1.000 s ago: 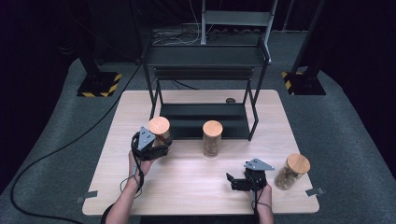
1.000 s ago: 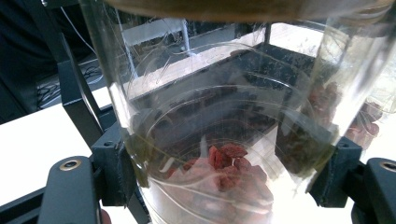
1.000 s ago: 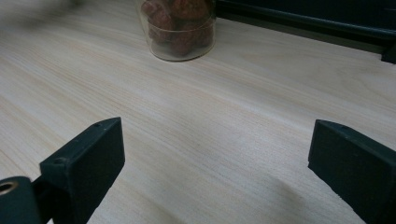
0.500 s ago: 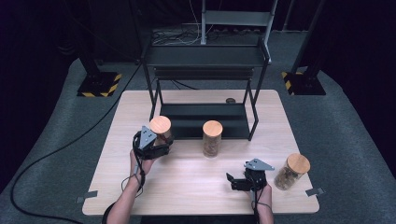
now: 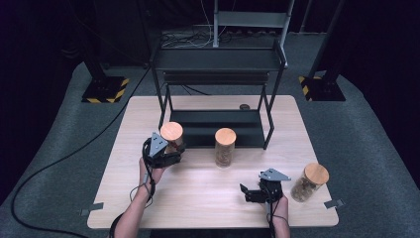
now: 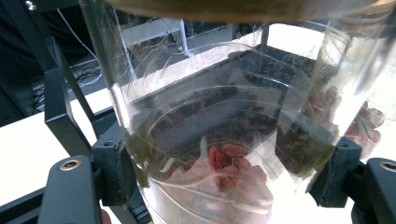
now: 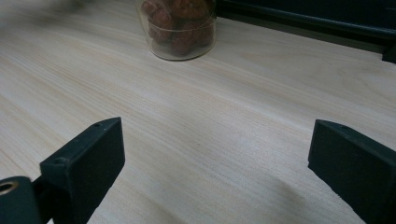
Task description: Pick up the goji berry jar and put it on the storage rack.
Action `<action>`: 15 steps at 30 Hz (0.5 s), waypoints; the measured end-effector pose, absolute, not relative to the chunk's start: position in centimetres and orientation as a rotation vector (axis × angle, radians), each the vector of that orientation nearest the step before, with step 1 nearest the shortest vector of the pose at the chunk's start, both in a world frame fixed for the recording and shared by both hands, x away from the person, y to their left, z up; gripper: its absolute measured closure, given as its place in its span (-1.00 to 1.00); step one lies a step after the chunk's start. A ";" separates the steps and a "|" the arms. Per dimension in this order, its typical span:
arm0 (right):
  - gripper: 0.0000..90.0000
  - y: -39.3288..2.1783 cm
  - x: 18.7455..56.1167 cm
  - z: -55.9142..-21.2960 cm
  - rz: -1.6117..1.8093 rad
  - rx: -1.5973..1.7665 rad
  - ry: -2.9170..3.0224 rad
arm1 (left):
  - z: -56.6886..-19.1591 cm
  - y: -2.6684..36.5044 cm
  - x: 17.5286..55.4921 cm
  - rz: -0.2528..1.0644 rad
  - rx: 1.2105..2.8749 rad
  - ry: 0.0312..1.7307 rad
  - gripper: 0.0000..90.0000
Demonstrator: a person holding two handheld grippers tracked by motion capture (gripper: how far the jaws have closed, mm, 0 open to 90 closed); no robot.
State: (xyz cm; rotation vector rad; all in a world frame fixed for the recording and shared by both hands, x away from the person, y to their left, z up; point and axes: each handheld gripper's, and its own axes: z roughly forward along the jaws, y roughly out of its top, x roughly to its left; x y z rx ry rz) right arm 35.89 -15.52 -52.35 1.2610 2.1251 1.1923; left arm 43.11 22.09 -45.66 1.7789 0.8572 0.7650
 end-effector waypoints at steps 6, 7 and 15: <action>-0.93 -15.5 35.9 -52.4 1.193 1.261 2.127 | -45.6 21.8 43.3 0.762 1.781 0.851 -0.45; -0.93 -15.5 35.9 -52.4 1.193 1.260 2.128 | -45.6 21.8 43.3 0.761 1.781 0.850 -0.45; -0.93 -15.5 35.9 -52.4 1.190 1.260 2.129 | -45.6 21.6 43.4 0.759 1.784 0.846 -0.45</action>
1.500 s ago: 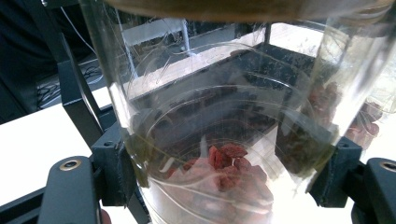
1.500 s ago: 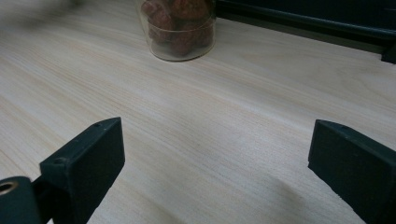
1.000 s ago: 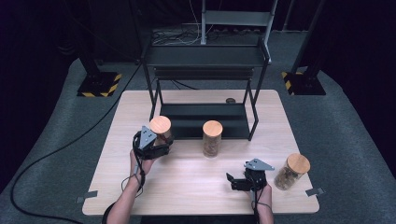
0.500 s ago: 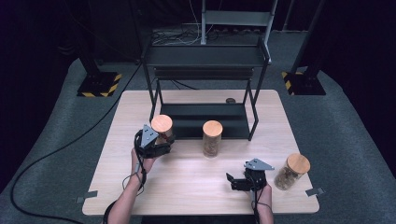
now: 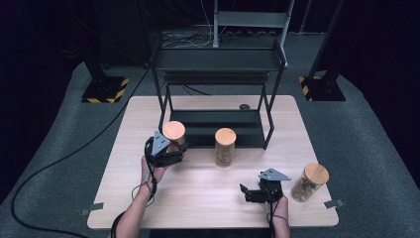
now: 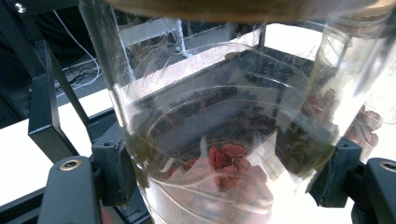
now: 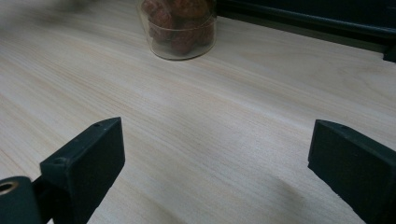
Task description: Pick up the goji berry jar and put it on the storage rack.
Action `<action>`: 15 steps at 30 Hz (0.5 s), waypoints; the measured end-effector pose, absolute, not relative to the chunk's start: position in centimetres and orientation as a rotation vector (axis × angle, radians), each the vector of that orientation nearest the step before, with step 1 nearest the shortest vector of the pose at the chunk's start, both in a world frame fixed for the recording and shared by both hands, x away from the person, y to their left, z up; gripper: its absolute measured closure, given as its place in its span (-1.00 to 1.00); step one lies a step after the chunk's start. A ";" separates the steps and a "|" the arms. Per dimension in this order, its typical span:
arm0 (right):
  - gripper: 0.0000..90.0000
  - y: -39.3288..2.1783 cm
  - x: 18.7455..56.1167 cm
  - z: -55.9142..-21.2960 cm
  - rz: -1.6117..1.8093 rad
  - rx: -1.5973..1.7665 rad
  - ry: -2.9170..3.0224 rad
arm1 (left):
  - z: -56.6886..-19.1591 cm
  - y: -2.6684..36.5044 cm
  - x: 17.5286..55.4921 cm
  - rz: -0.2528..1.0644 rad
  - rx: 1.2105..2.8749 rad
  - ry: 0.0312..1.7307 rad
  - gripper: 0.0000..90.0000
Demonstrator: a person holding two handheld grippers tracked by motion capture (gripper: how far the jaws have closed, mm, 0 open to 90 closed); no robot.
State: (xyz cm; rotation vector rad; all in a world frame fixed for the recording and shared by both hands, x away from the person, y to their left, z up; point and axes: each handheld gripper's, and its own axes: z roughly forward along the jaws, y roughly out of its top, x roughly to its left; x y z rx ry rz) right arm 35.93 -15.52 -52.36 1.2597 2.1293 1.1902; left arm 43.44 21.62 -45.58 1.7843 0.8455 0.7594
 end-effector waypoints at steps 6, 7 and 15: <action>-0.93 -15.5 35.9 -52.4 1.190 1.260 2.130 | -45.5 21.5 43.5 0.758 1.785 0.845 -0.45; -0.93 -15.5 35.9 -52.4 1.191 1.260 2.129 | -45.5 21.5 43.6 0.758 1.784 0.845 -0.45; -0.93 -15.5 35.9 -52.4 1.194 1.262 2.126 | -45.5 21.3 43.7 0.756 1.789 0.840 -0.45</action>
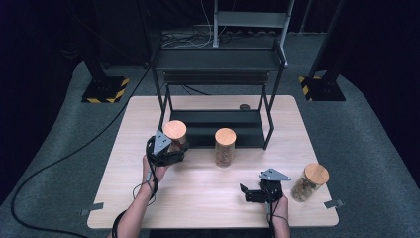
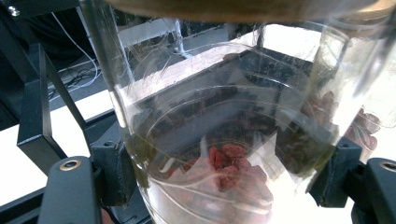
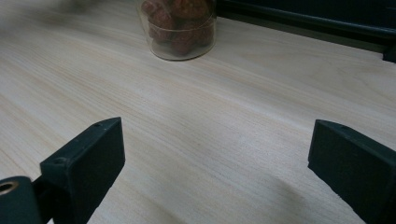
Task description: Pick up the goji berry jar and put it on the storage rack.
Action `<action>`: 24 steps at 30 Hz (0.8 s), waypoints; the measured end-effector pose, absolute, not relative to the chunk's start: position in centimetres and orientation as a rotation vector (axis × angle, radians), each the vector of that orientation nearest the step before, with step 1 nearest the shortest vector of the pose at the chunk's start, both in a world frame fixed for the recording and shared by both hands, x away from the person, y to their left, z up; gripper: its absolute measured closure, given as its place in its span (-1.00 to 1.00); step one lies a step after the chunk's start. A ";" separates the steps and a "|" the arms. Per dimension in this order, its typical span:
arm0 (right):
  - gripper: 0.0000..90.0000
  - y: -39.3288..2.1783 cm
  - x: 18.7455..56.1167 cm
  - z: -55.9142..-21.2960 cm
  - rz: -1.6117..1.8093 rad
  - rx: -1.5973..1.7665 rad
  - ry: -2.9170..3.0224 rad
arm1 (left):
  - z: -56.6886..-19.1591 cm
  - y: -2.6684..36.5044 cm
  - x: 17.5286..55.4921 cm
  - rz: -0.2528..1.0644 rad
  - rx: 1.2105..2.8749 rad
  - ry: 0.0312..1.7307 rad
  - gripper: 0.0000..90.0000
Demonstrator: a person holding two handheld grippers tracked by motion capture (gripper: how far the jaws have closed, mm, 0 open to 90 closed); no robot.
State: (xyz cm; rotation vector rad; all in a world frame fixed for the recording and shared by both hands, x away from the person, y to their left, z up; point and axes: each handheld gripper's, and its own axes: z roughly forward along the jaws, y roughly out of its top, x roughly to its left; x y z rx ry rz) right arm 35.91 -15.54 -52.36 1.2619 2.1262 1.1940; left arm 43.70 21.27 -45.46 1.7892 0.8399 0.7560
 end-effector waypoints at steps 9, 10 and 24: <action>-0.93 -15.5 35.9 -52.4 1.193 1.262 2.125 | -45.5 21.1 43.9 0.752 1.786 0.840 -0.45; -0.93 -15.5 35.9 -52.4 1.192 1.262 2.125 | -45.5 21.1 43.9 0.753 1.787 0.839 -0.45; -0.93 -15.5 35.9 -52.4 1.190 1.261 2.126 | -45.3 20.9 44.2 0.750 1.786 0.836 -0.45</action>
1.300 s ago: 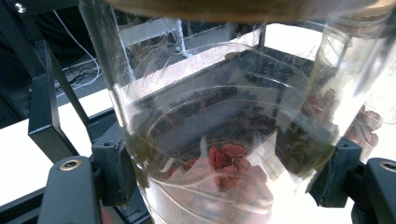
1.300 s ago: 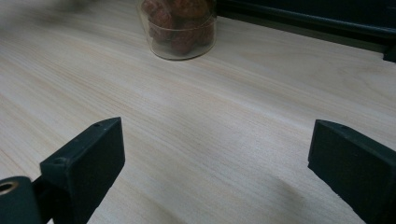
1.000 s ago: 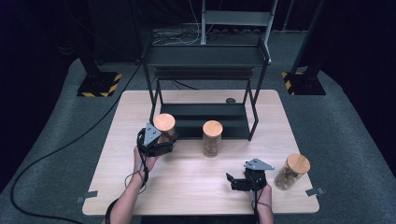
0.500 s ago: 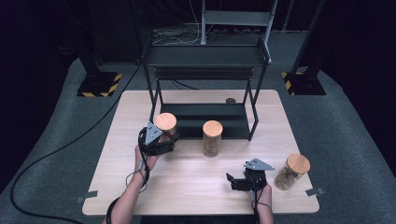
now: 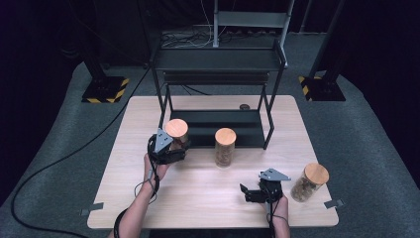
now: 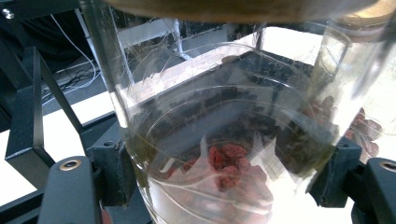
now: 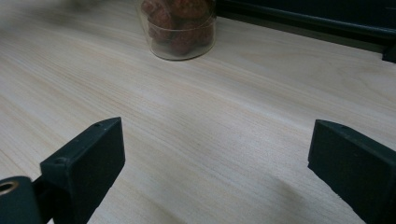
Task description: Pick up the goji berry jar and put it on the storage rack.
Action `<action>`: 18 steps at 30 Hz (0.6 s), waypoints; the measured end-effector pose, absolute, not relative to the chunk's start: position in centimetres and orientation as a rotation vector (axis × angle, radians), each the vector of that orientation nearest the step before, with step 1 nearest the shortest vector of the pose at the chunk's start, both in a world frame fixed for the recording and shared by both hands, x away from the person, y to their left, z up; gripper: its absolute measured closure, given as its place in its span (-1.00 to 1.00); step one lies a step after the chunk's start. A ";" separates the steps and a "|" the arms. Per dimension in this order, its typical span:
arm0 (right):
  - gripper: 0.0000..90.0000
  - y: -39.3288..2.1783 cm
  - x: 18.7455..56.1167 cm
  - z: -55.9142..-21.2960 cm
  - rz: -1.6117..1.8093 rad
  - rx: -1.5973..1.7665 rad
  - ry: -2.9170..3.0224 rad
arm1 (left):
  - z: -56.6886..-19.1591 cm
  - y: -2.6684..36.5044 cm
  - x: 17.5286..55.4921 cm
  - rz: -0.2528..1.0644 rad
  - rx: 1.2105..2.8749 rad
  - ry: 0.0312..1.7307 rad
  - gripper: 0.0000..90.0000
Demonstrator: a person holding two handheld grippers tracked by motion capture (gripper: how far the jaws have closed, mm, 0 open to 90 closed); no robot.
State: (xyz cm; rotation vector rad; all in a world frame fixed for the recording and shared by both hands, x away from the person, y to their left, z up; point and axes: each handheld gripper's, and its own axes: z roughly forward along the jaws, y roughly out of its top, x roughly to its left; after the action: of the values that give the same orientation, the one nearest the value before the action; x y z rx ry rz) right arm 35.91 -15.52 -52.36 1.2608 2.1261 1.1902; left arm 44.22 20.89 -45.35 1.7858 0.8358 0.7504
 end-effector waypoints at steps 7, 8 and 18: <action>-0.93 -15.5 35.9 -52.4 1.192 1.262 2.125 | -45.4 20.7 44.4 0.747 1.789 0.836 -0.45; -0.93 -15.5 35.9 -52.4 1.192 1.262 2.125 | -45.4 20.7 44.4 0.747 1.788 0.836 -0.45; -0.93 -15.5 35.9 -52.4 1.190 1.260 2.127 | -45.4 20.5 44.7 0.742 1.792 0.835 -0.45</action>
State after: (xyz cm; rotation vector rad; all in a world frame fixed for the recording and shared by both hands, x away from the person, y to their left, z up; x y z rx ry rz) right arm 35.91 -15.52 -52.36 1.2601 2.1273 1.1904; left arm 44.66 20.54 -45.40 1.7916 0.8351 0.7416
